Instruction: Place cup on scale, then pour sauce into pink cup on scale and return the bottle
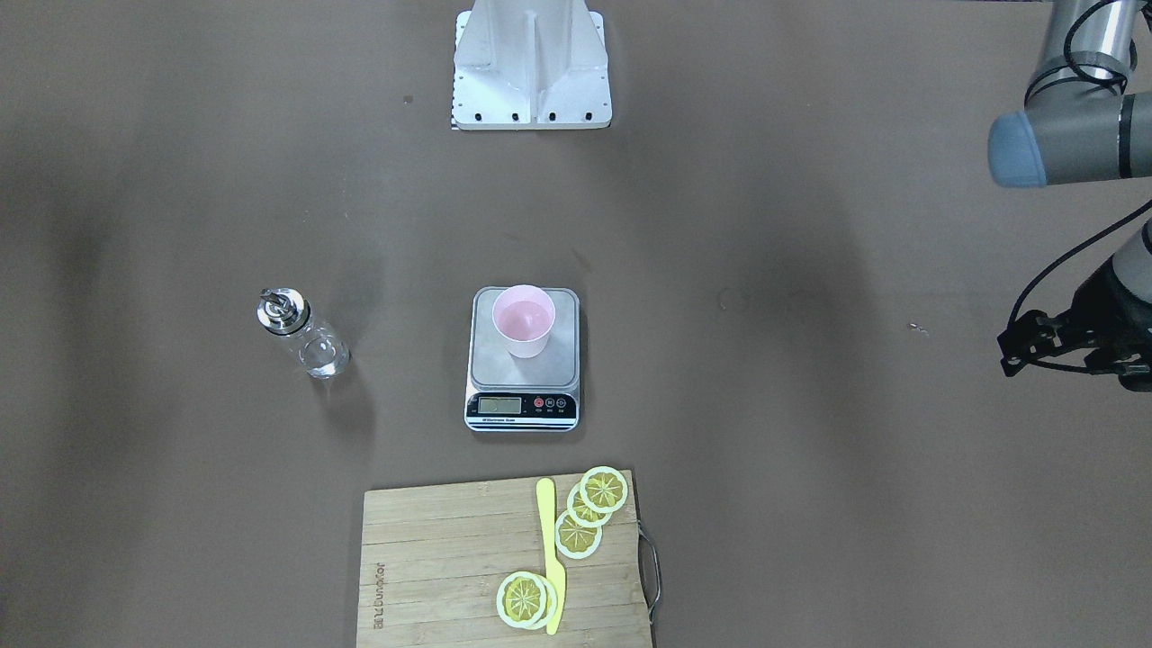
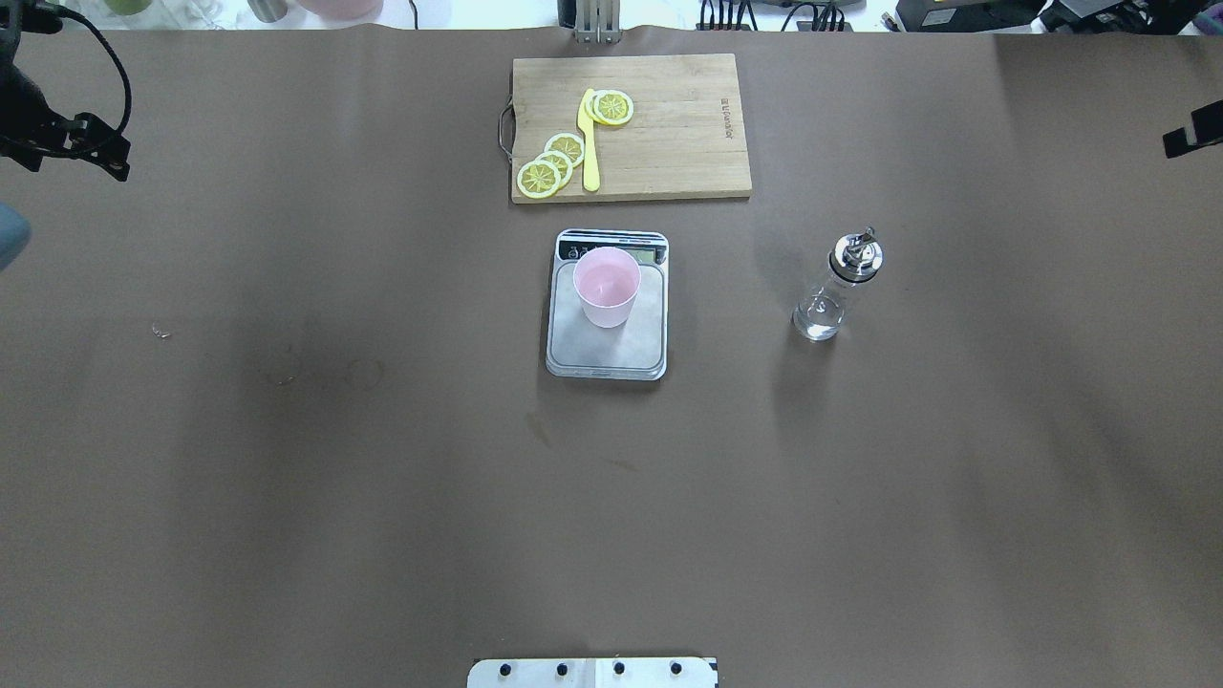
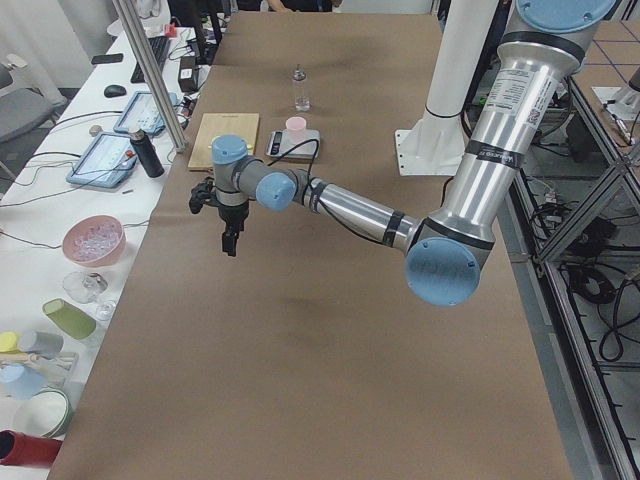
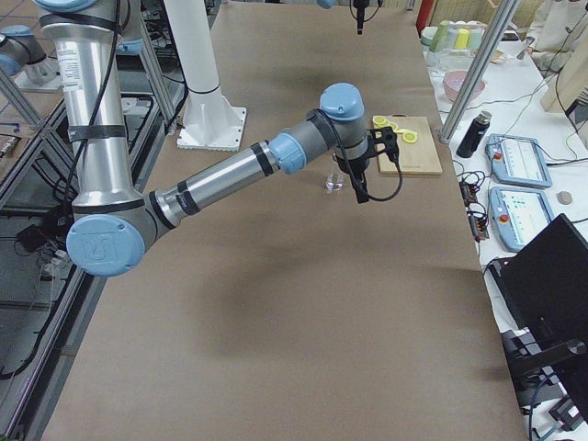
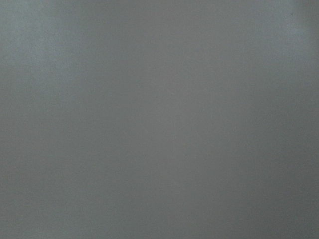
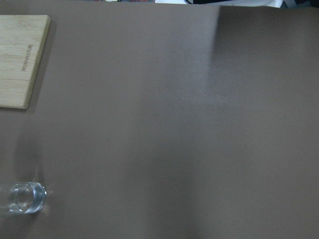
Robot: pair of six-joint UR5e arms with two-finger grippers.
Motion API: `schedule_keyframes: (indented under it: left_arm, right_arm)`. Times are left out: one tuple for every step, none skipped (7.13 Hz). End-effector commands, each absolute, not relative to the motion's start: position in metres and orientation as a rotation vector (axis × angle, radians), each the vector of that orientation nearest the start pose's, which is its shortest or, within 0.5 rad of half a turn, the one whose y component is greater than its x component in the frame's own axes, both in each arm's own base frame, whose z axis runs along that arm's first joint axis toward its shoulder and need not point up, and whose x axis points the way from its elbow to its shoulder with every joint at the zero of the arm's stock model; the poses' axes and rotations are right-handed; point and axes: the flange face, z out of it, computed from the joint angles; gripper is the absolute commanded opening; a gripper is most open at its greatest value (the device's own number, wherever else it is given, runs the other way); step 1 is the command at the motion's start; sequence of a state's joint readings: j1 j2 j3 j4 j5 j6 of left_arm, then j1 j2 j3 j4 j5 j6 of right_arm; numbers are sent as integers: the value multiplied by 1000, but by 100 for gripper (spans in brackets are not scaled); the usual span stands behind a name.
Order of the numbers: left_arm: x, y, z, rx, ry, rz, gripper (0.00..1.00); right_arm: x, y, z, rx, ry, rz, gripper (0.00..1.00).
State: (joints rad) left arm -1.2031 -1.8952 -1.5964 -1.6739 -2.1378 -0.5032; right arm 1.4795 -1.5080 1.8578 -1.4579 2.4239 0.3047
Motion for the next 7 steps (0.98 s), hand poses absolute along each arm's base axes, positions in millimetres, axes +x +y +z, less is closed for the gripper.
schedule_keyframes:
  left_arm:
    - [138,-615,469,163,686,-22,98]
    - [95,-625,477,153,690,-94,98]
    - [68,-629,486,92,780,-119,98]
    - [36,-631,508,72,772,-80,98]
    - [12,-627,529,45,743,-18,98]
    - [-10,-618,552,31,735,25,98]
    - [-26,-593,583,24,740,42,98]
  right_arm:
    - [39,-496,563,128,-801,107,100]
    - [33,-499,571,44,-746,127,100]
    - [20,-513,563,-66,-724,136,100]
    - [20,-520,549,-108,-717,154,100]
    - [20,-521,554,-115,-714,153,100]
    - [18,-520,555,-112,-719,149,100]
    - [-1,-518,558,-136,-715,129,100]
